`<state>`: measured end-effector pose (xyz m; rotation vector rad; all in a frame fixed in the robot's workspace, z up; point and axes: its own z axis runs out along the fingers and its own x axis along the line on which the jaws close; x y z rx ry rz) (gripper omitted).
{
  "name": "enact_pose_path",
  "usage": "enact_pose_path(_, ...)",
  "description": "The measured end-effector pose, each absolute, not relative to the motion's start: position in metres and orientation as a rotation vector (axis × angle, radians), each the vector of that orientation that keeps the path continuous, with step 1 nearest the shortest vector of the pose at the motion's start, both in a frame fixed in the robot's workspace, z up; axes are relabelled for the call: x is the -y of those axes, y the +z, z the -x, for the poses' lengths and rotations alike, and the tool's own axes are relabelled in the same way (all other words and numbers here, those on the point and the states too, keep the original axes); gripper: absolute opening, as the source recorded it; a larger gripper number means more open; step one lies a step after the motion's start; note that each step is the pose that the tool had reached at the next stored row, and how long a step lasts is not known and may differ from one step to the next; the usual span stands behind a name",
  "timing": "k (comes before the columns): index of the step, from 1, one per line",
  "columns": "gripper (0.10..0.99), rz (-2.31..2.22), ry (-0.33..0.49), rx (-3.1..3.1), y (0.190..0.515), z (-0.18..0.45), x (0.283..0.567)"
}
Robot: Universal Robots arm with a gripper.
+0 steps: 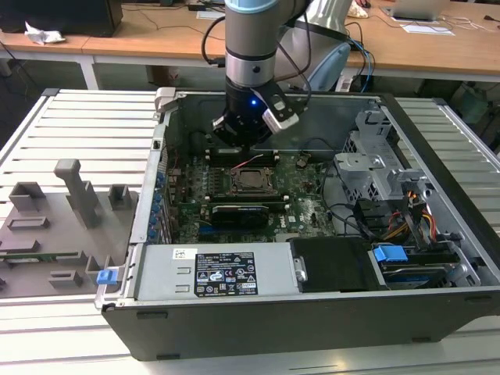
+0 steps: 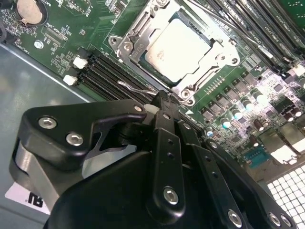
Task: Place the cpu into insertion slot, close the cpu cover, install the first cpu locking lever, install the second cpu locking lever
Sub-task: 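Install the first cpu locking lever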
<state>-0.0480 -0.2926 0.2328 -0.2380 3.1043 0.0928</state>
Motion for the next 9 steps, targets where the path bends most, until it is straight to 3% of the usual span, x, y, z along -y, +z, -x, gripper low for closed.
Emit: enact_pose_path(9, 0.106, 0.237, 0.092, -3.104, 0.2312, 0.0424, 0.2909)
